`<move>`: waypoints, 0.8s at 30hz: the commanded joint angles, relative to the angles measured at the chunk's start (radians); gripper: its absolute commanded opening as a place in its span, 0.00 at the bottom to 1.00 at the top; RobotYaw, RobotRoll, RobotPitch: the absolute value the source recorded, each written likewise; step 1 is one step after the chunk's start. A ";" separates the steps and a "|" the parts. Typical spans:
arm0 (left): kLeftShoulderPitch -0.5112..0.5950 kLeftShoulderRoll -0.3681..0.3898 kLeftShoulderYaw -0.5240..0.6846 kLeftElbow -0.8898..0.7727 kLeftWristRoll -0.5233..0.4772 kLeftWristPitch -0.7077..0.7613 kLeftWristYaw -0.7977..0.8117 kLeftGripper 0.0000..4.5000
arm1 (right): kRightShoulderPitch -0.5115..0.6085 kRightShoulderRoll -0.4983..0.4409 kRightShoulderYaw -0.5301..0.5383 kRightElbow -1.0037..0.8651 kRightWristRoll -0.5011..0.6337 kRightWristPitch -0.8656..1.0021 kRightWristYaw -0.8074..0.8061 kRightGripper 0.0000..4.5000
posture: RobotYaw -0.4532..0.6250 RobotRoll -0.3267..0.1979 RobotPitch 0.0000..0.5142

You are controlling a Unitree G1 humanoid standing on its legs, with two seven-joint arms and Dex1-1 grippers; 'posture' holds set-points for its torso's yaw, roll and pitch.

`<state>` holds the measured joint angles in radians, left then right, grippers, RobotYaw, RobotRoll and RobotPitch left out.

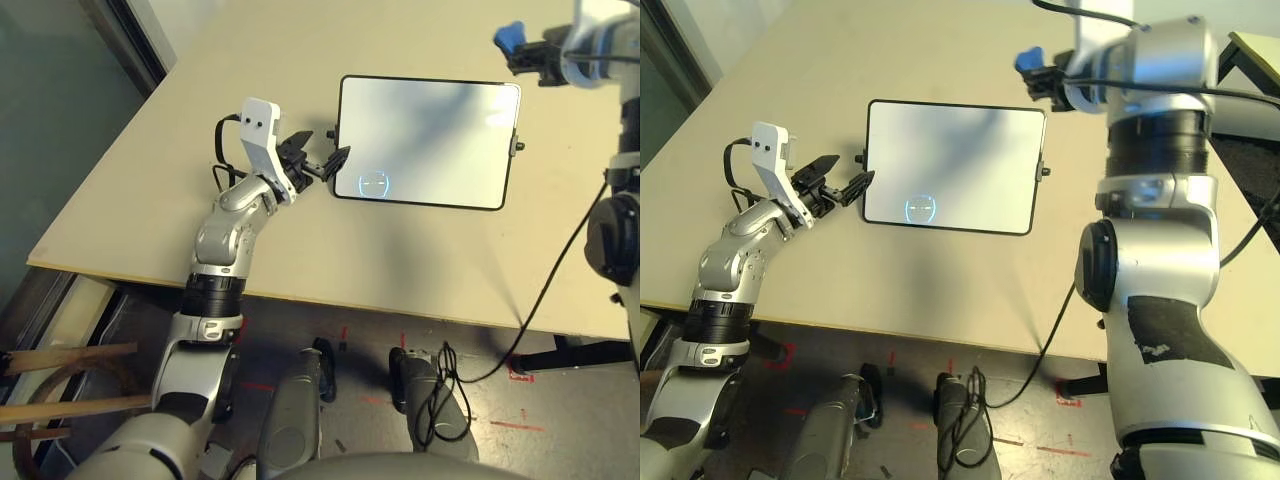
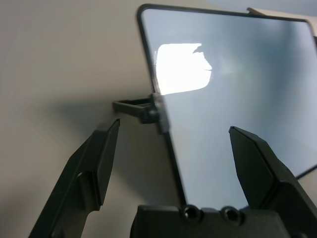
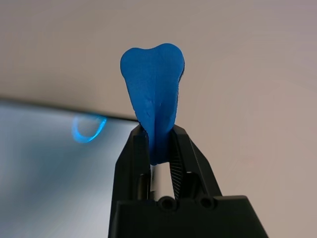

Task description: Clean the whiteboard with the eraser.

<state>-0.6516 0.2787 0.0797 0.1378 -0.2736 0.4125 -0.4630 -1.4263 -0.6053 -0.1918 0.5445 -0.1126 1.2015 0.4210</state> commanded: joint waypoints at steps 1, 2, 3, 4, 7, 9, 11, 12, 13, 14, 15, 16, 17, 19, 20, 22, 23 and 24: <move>0.008 0.021 0.050 0.032 0.011 -0.047 0.041 1.00 | 0.089 -0.016 -0.085 -0.057 0.017 0.027 -0.095 0.10 | 0.42 0.62 0.43; 0.001 0.032 0.075 0.053 0.017 -0.071 0.064 1.00 | 0.131 -0.011 -0.121 -0.069 0.020 0.037 -0.123 0.10 | 0.42 0.62 0.43; -0.007 0.042 0.100 0.071 0.017 -0.088 0.087 1.00 | 0.174 -0.008 -0.138 -0.080 0.024 0.048 -0.140 0.10 | 0.43 0.62 0.44; -0.013 0.053 0.117 0.083 0.018 -0.101 0.103 1.00 | 0.204 0.001 -0.160 -0.086 0.032 0.051 -0.160 0.10 | 0.43 0.62 0.44; -0.021 0.082 0.160 0.111 0.017 -0.134 0.147 1.00 | 0.256 0.022 -0.212 -0.063 0.052 0.036 -0.226 0.10 | 0.43 0.62 0.44; -0.018 0.101 0.188 0.121 0.018 -0.148 0.171 1.00 | 0.289 0.033 -0.236 -0.033 0.062 0.024 -0.262 0.10 | 0.44 0.62 0.45; -0.007 0.128 0.210 0.135 0.024 -0.162 0.186 1.00 | 0.326 0.049 -0.266 0.005 0.075 0.006 -0.297 0.10 | 0.44 0.62 0.46; -0.004 0.140 0.217 0.146 0.023 -0.165 0.190 1.00 | 0.339 0.057 -0.277 0.022 0.084 0.000 -0.312 0.10 | 0.45 0.62 0.47; -0.003 0.149 0.221 0.159 0.023 -0.169 0.191 1.00 | 0.348 0.060 -0.289 0.045 0.093 -0.017 -0.328 0.10 | 0.45 0.62 0.47; -0.001 0.159 0.221 0.171 0.025 -0.175 0.190 1.00 | 0.356 0.062 -0.299 0.071 0.100 -0.033 -0.344 0.10 | 0.45 0.62 0.47; -0.001 0.166 0.220 0.181 0.025 -0.180 0.189 1.00 | 0.361 0.063 -0.303 0.092 0.106 -0.047 -0.356 0.10 | 0.45 0.62 0.48; -0.001 0.168 0.220 0.187 0.023 -0.181 0.187 1.00 | 0.366 0.059 -0.309 0.117 0.113 -0.063 -0.367 0.10 | 0.45 0.62 0.48; -0.001 0.171 0.217 0.193 0.023 -0.184 0.186 1.00 | 0.370 0.054 -0.315 0.140 0.120 -0.078 -0.376 0.10 | 0.45 0.62 0.48; -0.001 0.169 0.214 0.198 0.020 -0.183 0.186 1.00 | 0.385 0.047 -0.317 0.159 0.136 -0.083 -0.382 0.10 | 0.45 0.62 0.49; 0.000 0.168 0.211 0.200 0.020 -0.183 0.186 1.00 | 0.402 0.047 -0.320 0.126 0.145 -0.051 -0.380 0.10 | 0.45 0.62 0.49; 0.001 0.164 0.206 0.202 0.020 -0.183 0.187 1.00 | 0.428 0.053 -0.326 0.058 0.162 0.005 -0.383 0.10 | 0.46 0.62 0.49; 0.002 0.162 0.203 0.200 0.020 -0.181 0.187 1.00 | 0.439 0.058 -0.328 0.036 0.168 0.021 -0.389 0.10 | 0.46 0.62 0.49; 0.001 0.161 0.200 0.200 0.021 -0.178 0.186 1.00 | 0.446 0.061 -0.328 0.025 0.172 0.031 -0.396 0.10 | 0.46 0.62 0.50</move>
<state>-0.6674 0.4476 0.2929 0.3221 -0.2631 0.2339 -0.2744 -0.9964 -0.5463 -0.5044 0.5996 0.0420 1.1968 0.0387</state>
